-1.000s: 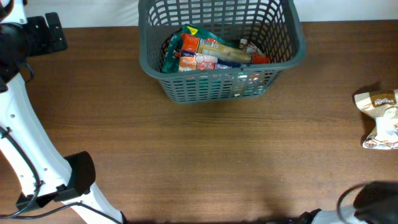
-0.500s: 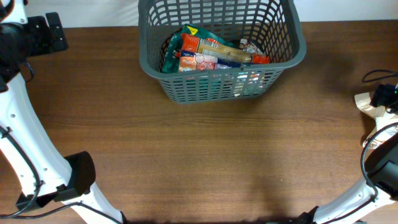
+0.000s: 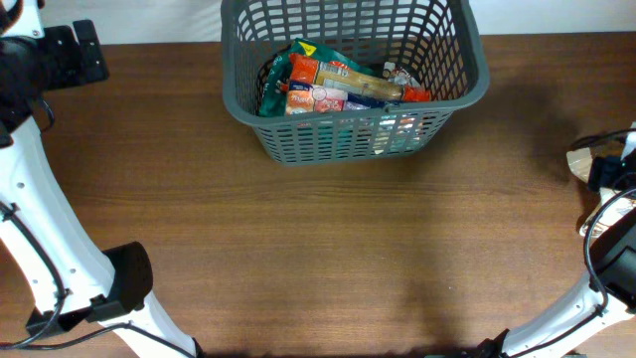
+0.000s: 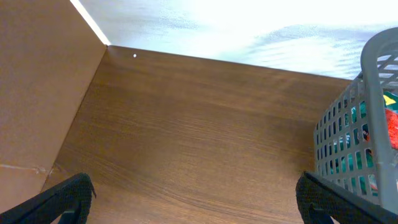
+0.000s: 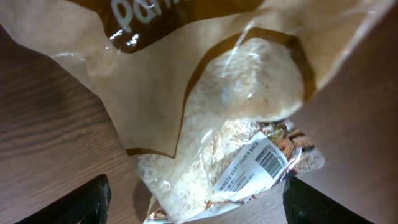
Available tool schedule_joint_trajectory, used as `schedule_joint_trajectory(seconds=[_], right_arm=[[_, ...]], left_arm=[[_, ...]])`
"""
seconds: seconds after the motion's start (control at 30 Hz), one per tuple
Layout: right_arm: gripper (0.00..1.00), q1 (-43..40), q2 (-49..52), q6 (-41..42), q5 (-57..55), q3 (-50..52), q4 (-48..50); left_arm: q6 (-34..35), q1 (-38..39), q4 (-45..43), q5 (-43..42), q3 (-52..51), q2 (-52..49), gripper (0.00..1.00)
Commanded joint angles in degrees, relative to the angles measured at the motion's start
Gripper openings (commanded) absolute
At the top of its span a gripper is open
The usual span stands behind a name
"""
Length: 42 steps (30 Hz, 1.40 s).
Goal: Pack container
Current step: 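Lower the right gripper onto the brown Pantree snack bag and grasp it, then lift the snack bag with the right gripper and drop it into the basket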
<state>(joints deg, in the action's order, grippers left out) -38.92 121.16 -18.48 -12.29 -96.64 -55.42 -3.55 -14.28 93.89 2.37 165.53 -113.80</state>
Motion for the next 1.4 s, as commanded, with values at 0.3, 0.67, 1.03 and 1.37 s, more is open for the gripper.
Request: schedule_joint_trajectory(seconds=[0.3, 0.67, 1.03, 1.37], right_arm=[[0.75, -0.04, 1.9, -5.05, -4.74, 4.35, 8.96], [0.58, -0.04, 7.82, 0.61, -4.61, 4.42, 7.85], [0.04, -0.04, 7.74, 7.3, 12.63, 3.48, 3.43], [0.04, 0.44, 4.28, 13.42, 48.68, -20.37, -17.88]], left_arm=[[0.55, -0.24, 0.07, -0.17, -0.28, 0.09, 0.99], [0.52, -0.24, 0.07, -0.17, -0.28, 0.09, 0.99], [0.55, -0.24, 0.09, -0.15, -0.28, 0.09, 0.99], [0.55, -0.24, 0.07, -0.15, -0.28, 0.09, 0.99]])
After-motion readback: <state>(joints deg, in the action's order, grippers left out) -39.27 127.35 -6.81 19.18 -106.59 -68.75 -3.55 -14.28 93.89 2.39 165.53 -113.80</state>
